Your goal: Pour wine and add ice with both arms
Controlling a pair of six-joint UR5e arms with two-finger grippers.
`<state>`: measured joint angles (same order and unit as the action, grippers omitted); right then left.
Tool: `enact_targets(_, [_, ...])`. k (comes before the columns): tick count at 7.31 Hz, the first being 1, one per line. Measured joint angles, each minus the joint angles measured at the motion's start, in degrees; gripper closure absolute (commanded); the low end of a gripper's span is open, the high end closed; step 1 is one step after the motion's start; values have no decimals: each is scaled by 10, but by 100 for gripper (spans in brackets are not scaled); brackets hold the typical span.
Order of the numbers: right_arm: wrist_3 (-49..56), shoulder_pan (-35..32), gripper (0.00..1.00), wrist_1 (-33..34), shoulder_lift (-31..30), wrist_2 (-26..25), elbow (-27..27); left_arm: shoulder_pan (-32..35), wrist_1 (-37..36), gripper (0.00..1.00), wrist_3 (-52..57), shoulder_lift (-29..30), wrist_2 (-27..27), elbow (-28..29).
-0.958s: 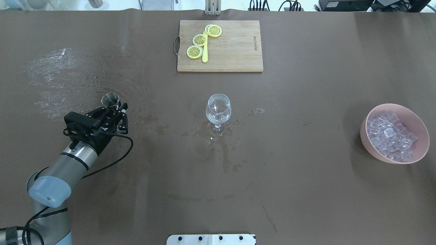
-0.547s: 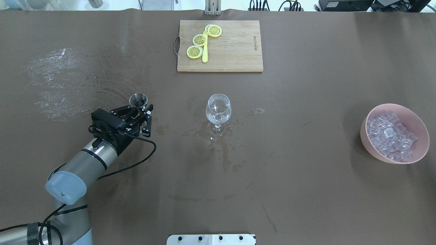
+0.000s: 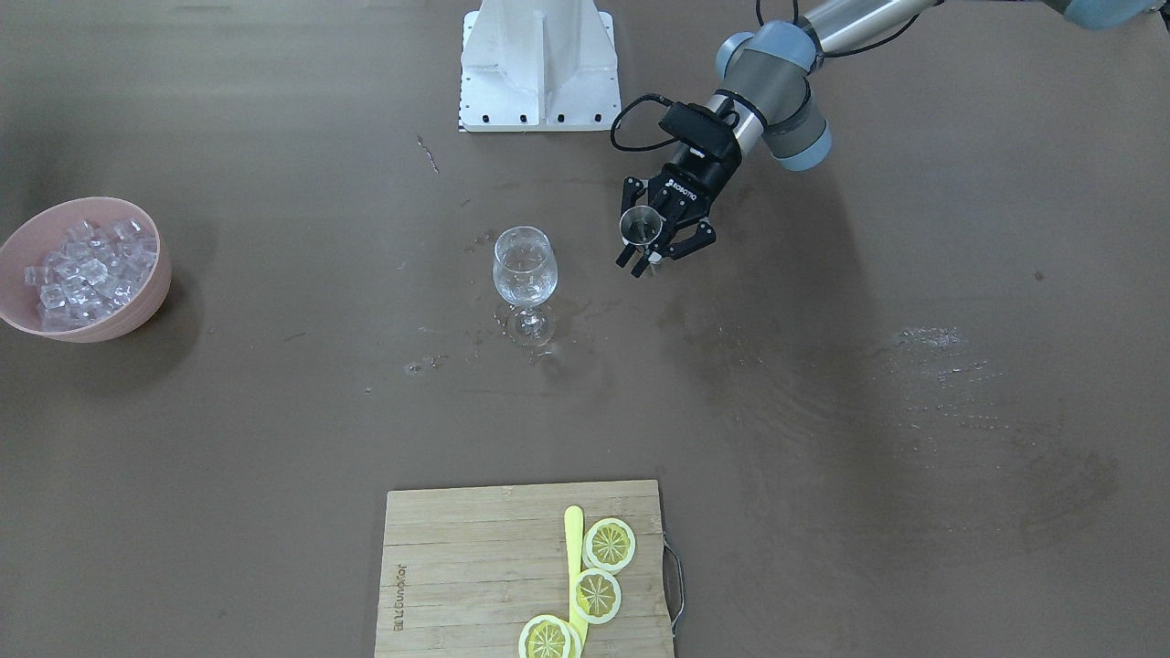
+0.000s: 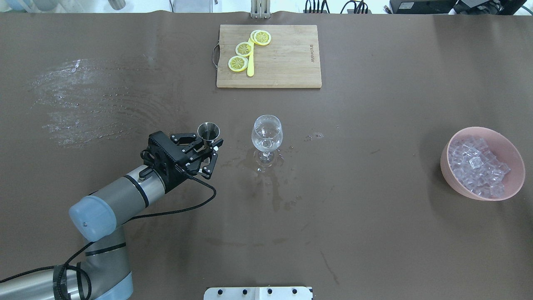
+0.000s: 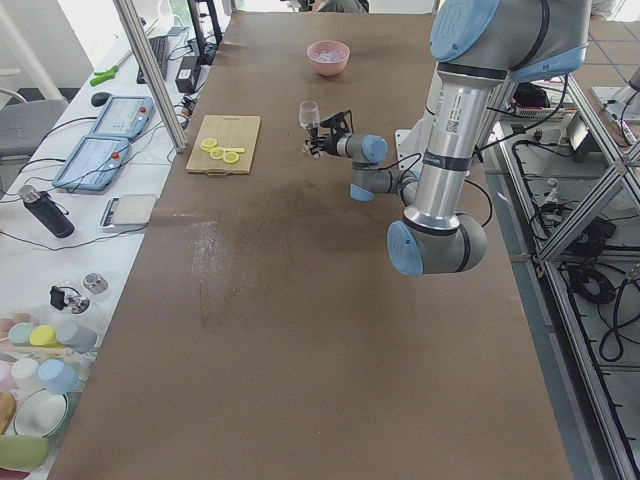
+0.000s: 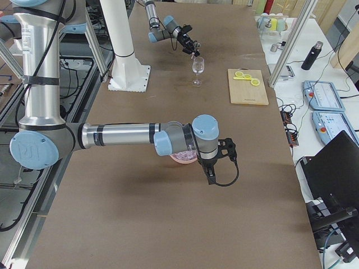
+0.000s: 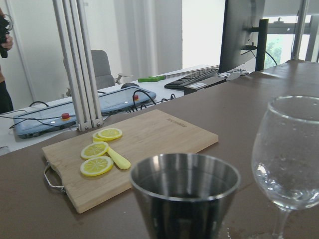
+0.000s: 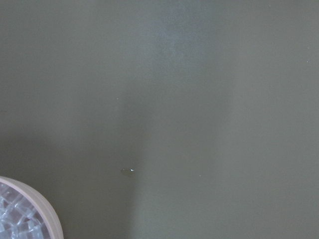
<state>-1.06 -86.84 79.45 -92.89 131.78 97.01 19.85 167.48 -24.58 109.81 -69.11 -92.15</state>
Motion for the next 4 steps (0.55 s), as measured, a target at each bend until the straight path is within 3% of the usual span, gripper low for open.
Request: enact_targets(4, [0,0,0,0,-2,0,-1,58,-52,100,62,9,-138,-15])
